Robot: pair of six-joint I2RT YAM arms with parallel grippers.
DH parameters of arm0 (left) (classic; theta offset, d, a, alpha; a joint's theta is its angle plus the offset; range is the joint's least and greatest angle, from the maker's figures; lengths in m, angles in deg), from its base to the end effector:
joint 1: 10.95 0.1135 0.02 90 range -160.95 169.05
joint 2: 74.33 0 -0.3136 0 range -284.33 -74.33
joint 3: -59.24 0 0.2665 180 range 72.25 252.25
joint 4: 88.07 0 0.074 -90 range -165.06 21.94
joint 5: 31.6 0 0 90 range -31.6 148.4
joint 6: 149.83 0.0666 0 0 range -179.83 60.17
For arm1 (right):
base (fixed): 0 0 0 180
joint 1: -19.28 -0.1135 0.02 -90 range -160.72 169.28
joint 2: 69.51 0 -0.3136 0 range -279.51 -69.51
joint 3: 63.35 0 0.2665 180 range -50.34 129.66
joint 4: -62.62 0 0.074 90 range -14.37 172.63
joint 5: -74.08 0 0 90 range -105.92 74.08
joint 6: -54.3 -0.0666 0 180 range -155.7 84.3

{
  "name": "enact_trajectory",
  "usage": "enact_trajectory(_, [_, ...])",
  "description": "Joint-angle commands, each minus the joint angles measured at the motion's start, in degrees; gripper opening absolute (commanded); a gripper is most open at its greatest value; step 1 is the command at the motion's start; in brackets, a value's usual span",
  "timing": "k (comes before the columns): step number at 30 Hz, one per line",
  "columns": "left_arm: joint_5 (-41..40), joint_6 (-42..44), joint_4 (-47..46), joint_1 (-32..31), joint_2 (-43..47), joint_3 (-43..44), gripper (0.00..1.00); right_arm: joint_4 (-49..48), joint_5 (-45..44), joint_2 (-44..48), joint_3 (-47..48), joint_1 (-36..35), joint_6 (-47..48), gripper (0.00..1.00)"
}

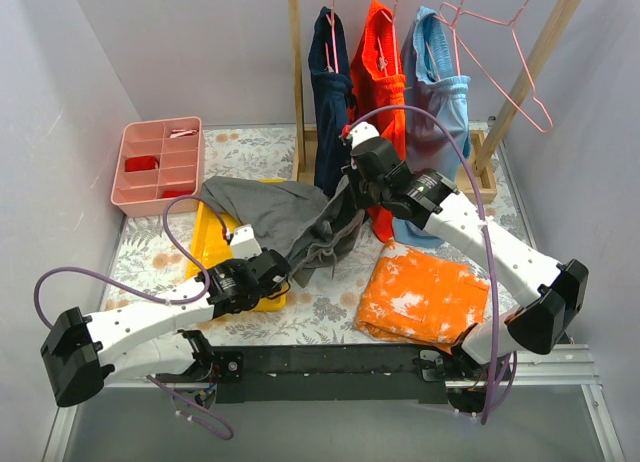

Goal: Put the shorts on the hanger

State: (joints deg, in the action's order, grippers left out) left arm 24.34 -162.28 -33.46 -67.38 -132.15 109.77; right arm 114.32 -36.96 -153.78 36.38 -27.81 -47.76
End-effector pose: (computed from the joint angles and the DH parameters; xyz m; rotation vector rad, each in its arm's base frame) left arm 0.1296 -0.1278 0.2312 -1.1240 2.1689 -0.4625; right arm 0.2595 0.2440 0.4161 -0.4545 2.1131 0.1908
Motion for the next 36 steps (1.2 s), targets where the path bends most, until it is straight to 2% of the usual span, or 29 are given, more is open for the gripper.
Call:
enact_trajectory(1, [-5.4,-1.3,0.8,-0.3,0.3,0.3,0.34,-2.6,-1.2,2.8,-0.8,1.2,-0.5,0.01])
enact_trajectory(5, [-10.9,1.3,1.9,-0.1,2.1,4.1,0.20,-2.4,-0.4,3.8,-0.7,1.5,-0.3,0.01])
enact_trajectory(6, [-12.3,2.4,2.4,-0.1,2.2,6.0,0.02,-2.1,-0.1,3.9,-0.2,1.6,-0.1,0.01])
enact_trajectory(10, [-13.8,16.6,-1.1,-0.1,2.3,19.2,0.00,-0.3,1.4,7.4,2.0,2.2,1.0,0.01])
enact_trajectory(11, [-11.2,24.7,-2.5,-0.1,2.3,24.9,0.00,0.1,1.4,8.4,2.8,2.3,1.4,0.01])
enact_trajectory(13, [-7.9,31.0,-5.0,-0.1,1.1,31.0,0.00,1.6,0.2,11.6,6.2,2.8,1.9,0.01])
enact_trajectory(14, [-5.4,34.3,-5.4,-0.2,0.1,38.3,0.00,1.8,-0.3,12.7,7.2,2.9,2.6,0.01])
enact_trajectory(15, [-2.8,37.6,-4.3,-0.2,-1.9,41.8,0.00,1.9,-0.9,14.9,8.4,3.1,2.7,0.01])
enact_trajectory(17, [0.8,40.9,-4.1,-0.1,-3.8,51.4,0.00,2.0,-2.5,16.9,11.6,3.1,3.3,0.01])
enact_trajectory(21, [4.5,44.4,-1.7,-0.2,-8.2,64.2,0.00,2.0,-4.7,21.0,16.5,3.1,3.4,0.01])
enact_trajectory(23, [4.1,44.9,-1.2,-0.2,-9.9,67.3,0.00,1.8,-6.0,21.8,17.9,3.1,3.4,0.01])
enact_trajectory(28, [-7.5,43.7,2.6,0.0,-13.3,68.0,0.00,3.9,-6.6,20.4,17.7,3.1,2.4,0.01])
enact_trajectory(30, [-6.9,41.6,6.2,2.1,-15.2,66.6,0.00,5.2,-6.2,19.1,14.1,3.1,1.0,0.01])
enact_trajectory(31, [-5.2,40.9,6.7,3.8,-15.2,63.2,0.00,5.1,-5.3,18.9,12.1,3.2,-0.5,0.01])
enact_trajectory(32, [1.3,39.5,6.1,6.1,-14.5,60.3,0.00,4.8,-4.5,19.1,9.3,3.5,-1.3,0.01])
enact_trajectory(33, [5.5,38.5,5.7,12.5,-13.9,57.8,0.00,4.0,-3.8,19.4,4.0,4.3,-2.2,0.01])
enact_trajectory(34, [9.9,38.0,4.6,15.6,-13.1,54.9,0.00,3.4,-1.7,19.7,0.6,4.7,-3.2,0.01])
enact_trajectory(35, [18.0,37.9,1.8,18.1,-12.2,48.2,0.00,2.4,-0.5,20.0,-2.7,5.4,-4.5,0.01])
enact_trajectory(36, [20.6,37.9,0.7,20.4,-11.3,45.4,0.00,0.4,0.5,20.5,-9.6,7.1,-5.4,0.01])
